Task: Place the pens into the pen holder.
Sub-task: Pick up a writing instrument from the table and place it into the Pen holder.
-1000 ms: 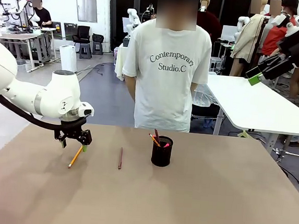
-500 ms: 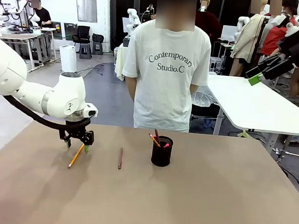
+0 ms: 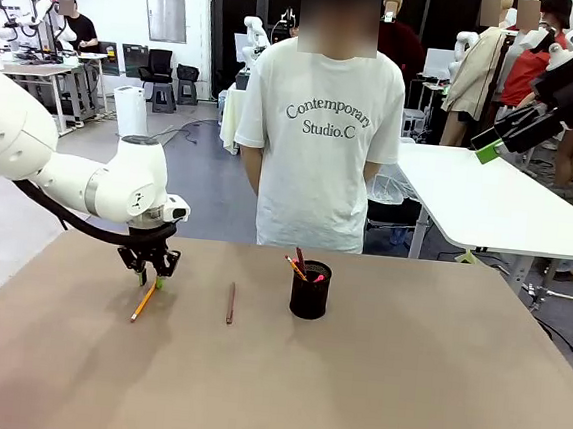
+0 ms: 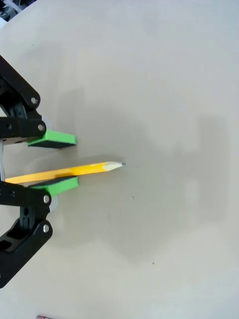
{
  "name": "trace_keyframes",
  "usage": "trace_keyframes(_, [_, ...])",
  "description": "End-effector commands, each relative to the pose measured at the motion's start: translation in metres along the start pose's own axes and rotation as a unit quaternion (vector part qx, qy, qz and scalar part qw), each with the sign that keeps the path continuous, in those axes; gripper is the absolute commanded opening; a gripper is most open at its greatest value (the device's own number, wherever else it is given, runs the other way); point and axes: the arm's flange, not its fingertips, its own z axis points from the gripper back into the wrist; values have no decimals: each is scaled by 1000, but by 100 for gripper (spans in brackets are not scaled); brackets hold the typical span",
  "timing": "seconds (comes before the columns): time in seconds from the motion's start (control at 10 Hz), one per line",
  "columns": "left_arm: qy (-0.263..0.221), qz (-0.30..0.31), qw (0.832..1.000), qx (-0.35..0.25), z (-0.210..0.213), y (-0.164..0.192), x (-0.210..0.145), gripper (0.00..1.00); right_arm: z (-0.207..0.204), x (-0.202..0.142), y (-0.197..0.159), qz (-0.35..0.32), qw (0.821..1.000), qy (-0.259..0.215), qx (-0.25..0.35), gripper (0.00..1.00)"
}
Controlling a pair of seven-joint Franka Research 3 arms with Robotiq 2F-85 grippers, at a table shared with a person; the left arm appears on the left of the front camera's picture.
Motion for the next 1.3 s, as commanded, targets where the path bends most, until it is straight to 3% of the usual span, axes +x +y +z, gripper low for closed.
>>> trace_keyframes(0.0, [15, 15, 1000, 3, -7, 0, 1, 0, 0, 0, 2, 0, 1000, 0, 1, 100])
trace_keyframes(0.6, [21, 36, 998, -39, 11, 5, -17, 0, 0, 0, 2, 0, 1000, 0, 1, 100])
trace_keyframes(1.0, [-24, 4, 989, -143, 70, 0, -54, 0, 0, 0, 2, 0, 1000, 0, 1, 100])
trace_keyframes(1.2, [-50, -49, 969, -236, 100, -5, -68, 0, 0, 0, 2, 0, 1000, 0, 1, 100])
